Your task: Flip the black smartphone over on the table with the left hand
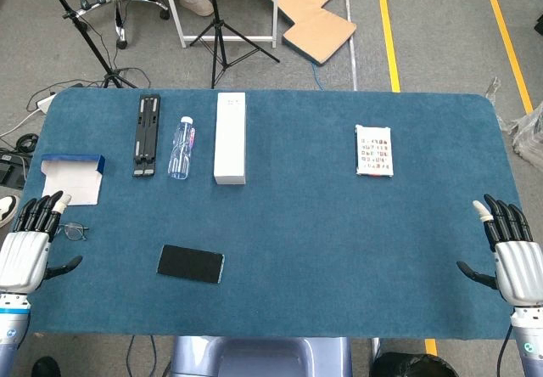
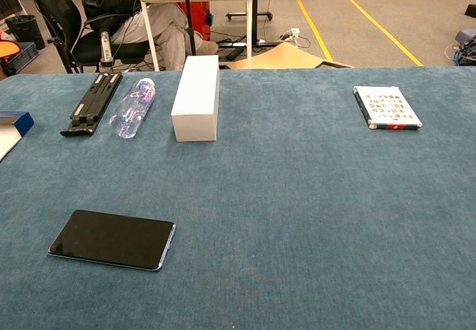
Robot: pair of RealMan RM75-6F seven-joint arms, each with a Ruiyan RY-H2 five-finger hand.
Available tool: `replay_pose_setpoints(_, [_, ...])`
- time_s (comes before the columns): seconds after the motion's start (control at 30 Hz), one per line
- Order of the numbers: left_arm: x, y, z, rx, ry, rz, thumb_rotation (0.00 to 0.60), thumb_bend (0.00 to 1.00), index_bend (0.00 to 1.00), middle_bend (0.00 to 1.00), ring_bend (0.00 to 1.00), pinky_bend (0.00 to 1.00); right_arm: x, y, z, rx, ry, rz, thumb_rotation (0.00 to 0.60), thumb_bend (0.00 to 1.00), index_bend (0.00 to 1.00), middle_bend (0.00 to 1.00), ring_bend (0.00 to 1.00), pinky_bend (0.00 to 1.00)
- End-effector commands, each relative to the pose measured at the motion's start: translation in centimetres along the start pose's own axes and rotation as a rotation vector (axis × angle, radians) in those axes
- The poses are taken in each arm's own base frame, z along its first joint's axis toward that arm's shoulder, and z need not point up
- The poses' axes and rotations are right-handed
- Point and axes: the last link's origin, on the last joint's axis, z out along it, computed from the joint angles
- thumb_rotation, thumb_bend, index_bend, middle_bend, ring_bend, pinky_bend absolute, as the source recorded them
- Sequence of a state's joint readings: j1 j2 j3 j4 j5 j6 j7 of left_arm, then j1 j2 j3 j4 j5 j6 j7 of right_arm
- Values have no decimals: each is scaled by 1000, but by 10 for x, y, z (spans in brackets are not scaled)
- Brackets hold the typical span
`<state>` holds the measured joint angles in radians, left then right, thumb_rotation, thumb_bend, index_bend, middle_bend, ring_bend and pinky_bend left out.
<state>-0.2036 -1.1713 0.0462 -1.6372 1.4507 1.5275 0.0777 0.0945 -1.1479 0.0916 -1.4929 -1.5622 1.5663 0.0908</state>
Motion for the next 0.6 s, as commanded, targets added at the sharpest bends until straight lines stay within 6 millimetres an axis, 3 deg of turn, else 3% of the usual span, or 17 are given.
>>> replay_pose_setpoints(0.03, [-2, -3, -1, -11, -11, 4, 600, 0, 0, 0, 0, 0, 0, 0, 0, 0, 2, 2, 600, 0, 0, 0, 0, 0])
replay_pose_setpoints(0.27, [-8, 4, -1, -55, -10, 27, 600, 0, 0, 0, 0, 0, 1, 0, -1, -8, -6, 5, 600, 0, 0, 0, 0, 0])
replay_pose_setpoints(0.47, [-35, 49, 4, -198, -136, 36, 600, 59, 0, 0, 0, 0, -1, 0, 0, -11, -24, 11, 600, 0, 0, 0, 0, 0])
replay_pose_setpoints(0.6, [-60, 83, 11, -276, -225, 64, 600, 195, 0, 0, 0, 0, -1, 1, 1, -18, -30, 15, 600, 0, 0, 0, 0, 0])
